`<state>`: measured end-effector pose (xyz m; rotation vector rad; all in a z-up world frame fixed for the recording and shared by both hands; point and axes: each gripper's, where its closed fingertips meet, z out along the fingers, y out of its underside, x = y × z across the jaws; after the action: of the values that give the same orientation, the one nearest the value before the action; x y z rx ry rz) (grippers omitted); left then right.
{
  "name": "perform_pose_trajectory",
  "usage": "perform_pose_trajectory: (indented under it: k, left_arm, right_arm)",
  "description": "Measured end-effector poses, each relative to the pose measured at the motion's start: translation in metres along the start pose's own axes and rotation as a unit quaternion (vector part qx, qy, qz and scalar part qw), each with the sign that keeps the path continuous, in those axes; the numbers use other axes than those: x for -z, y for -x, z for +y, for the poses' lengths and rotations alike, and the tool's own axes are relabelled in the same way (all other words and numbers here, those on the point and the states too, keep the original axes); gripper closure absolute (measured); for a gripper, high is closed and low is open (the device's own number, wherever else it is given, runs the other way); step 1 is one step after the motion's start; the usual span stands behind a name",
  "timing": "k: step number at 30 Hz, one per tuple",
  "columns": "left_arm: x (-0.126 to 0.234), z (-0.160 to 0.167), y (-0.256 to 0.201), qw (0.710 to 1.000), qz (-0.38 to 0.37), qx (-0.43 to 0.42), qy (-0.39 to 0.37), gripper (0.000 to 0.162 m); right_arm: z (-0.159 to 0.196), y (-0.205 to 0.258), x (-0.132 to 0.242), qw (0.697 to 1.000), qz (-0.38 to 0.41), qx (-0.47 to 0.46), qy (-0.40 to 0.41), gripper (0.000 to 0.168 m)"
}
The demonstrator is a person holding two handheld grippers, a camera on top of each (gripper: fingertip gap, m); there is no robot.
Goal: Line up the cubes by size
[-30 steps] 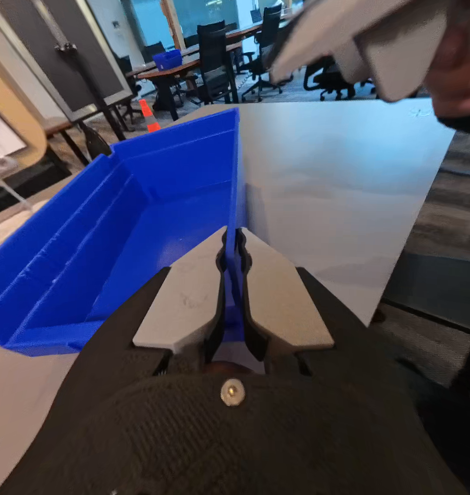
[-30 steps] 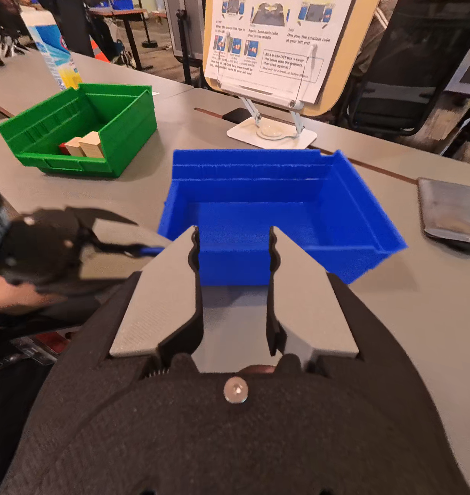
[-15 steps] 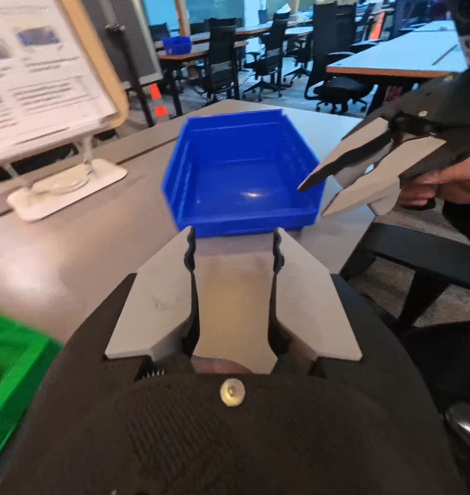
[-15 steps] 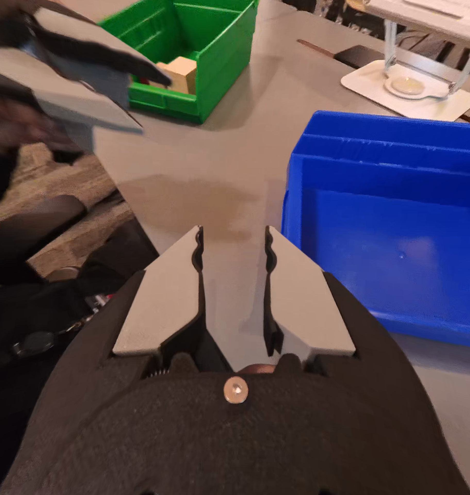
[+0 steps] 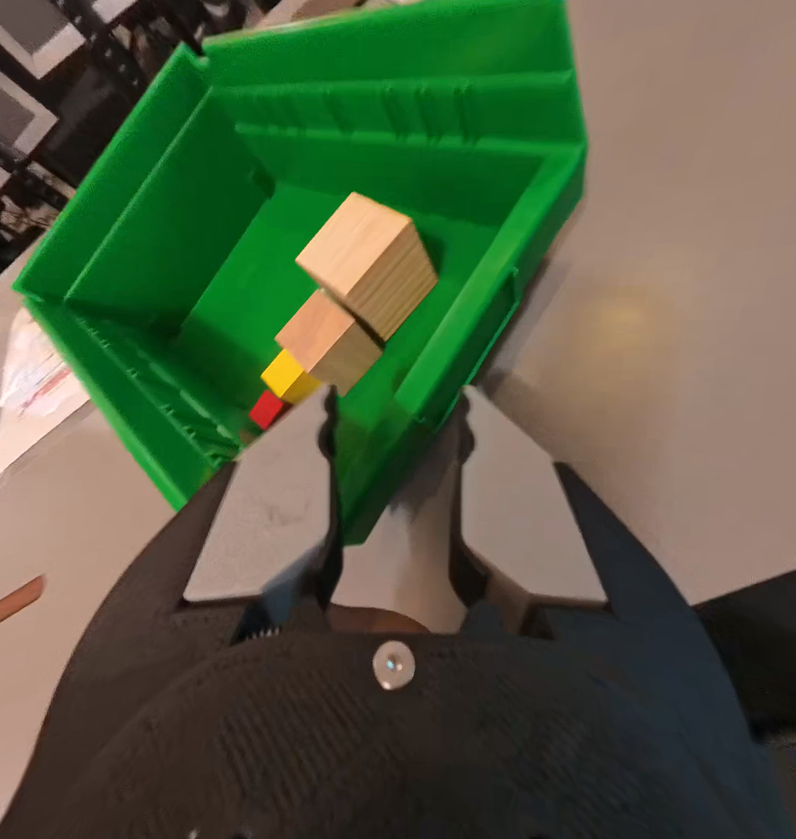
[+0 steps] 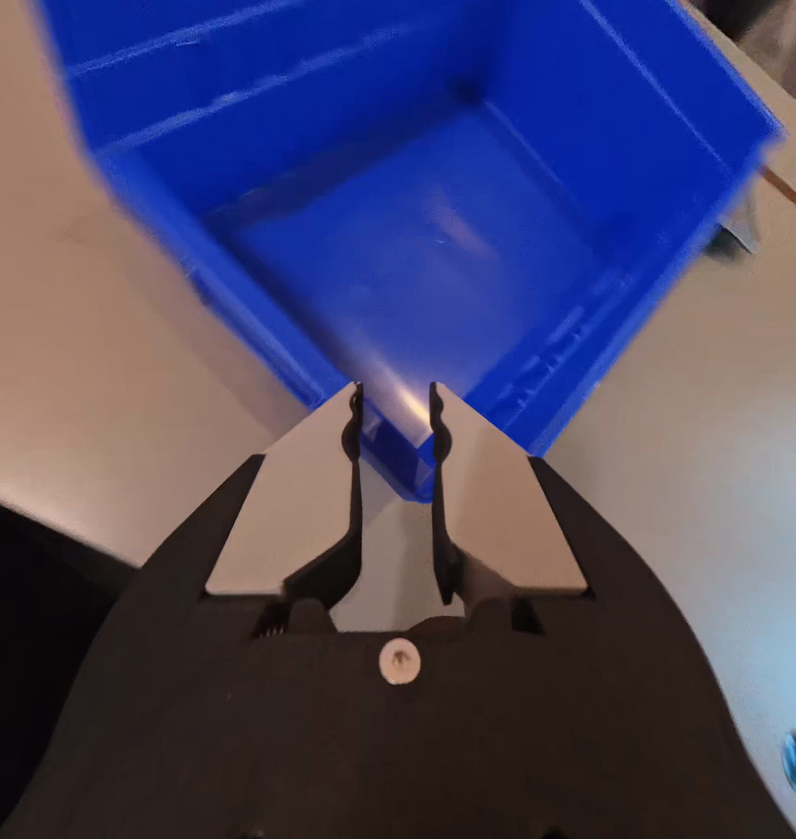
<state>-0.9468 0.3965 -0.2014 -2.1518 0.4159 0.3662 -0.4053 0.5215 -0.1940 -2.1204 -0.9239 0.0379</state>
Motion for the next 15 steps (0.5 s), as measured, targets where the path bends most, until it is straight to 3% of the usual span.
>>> perform_pose_trajectory:
  k: [1,4,8,11,15]
  left_arm:
    - [0.0,0.007,0.007,1.0,-0.009,0.001,0.006,0.115]
    - [0.006,0.025,0.033,0.999,-0.037,0.019,0.022,0.1]
    - [0.014,0.039,0.063,0.996,-0.06,0.06,0.038,0.088]
    - [0.033,0.001,0.04,0.995,-0.001,0.097,-0.039,0.089]
    - [0.053,-0.072,-0.031,0.973,0.11,0.129,-0.158,0.085]
  right_arm:
    - [0.009,-0.024,-0.001,0.999,0.021,-0.024,0.006,0.141]
    - [0.025,-0.072,-0.01,0.996,0.038,-0.083,0.003,0.129]
    - [0.008,-0.051,-0.008,0.993,-0.046,-0.099,-0.047,0.119]
    - [-0.022,-0.004,0.011,0.985,-0.118,-0.068,-0.106,0.108]
    - [-0.042,0.027,0.023,0.981,-0.11,-0.045,-0.152,0.142]
